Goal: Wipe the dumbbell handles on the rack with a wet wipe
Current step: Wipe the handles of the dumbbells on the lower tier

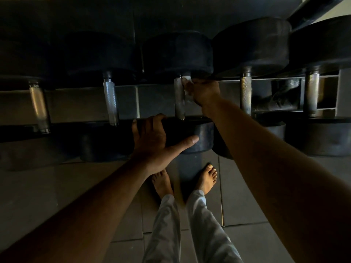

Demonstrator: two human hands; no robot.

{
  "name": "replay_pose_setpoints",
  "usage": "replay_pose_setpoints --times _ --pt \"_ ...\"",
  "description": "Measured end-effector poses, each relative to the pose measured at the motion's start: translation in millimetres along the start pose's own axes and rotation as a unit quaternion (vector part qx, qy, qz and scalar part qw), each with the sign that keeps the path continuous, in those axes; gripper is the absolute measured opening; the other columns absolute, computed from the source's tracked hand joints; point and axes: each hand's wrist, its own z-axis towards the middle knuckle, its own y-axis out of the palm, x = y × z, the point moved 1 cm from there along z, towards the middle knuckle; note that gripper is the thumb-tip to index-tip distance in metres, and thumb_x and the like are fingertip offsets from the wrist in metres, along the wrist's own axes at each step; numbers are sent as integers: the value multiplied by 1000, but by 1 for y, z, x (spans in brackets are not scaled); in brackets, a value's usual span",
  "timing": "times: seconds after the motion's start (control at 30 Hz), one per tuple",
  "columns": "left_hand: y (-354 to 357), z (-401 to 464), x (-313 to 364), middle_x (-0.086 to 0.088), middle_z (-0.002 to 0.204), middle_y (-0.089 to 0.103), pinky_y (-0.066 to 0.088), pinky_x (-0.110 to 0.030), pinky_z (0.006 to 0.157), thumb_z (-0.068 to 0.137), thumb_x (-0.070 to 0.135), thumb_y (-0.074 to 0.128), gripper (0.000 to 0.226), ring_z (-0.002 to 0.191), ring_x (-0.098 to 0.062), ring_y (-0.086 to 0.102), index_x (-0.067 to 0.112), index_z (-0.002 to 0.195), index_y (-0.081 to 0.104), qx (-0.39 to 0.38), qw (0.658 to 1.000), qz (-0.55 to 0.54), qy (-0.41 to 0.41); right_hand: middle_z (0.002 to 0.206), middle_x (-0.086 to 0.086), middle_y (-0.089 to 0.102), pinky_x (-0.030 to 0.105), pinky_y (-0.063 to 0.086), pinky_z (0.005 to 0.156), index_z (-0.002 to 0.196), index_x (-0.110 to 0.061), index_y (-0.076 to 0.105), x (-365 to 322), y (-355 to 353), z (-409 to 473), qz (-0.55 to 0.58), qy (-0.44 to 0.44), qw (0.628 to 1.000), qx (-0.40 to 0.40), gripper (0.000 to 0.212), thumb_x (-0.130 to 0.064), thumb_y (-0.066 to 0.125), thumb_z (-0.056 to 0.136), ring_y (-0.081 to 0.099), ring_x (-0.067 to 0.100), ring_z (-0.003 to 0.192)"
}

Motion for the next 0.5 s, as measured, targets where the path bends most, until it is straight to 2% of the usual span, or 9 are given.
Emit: replay_pose_setpoints --times 0.1,0.17,0.27,0.33,0.43,0.5 --pt "1 0 -2 11 144 37 -9 -37 124 67 100 54 107 146 -10 13 29 145 38 3 1000 -9 1 97 0 72 27 57 77 107 -18 67 -3 1 -1 17 75 997 -32 26 -42 64 100 68 11 82" --pt "3 1 -4 10 146 39 -10 -35 122 64 105 50 109 149 -14 18 29 143 39 6 1000 -7 -2 95 0 72 26 58 78 98 -18 66 -6 1 -2 34 94 994 -42 23 -40 63 100 67 10 80" --pt "5 1 -5 6 151 38 -6 -40 126 61 106 45 114 150 -16 17 29 145 38 4 1000 -4 -9 95 4 71 34 58 95 89 -19 65 -8 1 -3 19 80 996 -44 21 -36 61 102 66 13 84" --pt "5 1 -5 5 152 37 -6 -44 127 62 106 44 113 150 -17 17 30 145 37 -2 1000 -2 -8 86 2 67 32 58 91 87 -23 66 -6 0 -6 0 57 997 -47 20 -32 59 104 63 11 78" --pt "4 1 -4 6 152 37 -10 -44 127 64 104 44 110 148 -10 15 30 145 37 -5 1000 -3 -2 81 -2 66 24 56 68 95 -22 69 -1 -5 -9 -17 17 998 -54 17 -34 60 103 62 7 70" --pt "3 1 -3 7 149 38 -9 -45 127 64 103 45 107 141 -5 15 30 143 38 1 1000 -7 -1 96 -2 71 27 57 79 105 -21 67 5 -11 -8 -80 18 994 -70 26 -46 62 100 67 8 86"
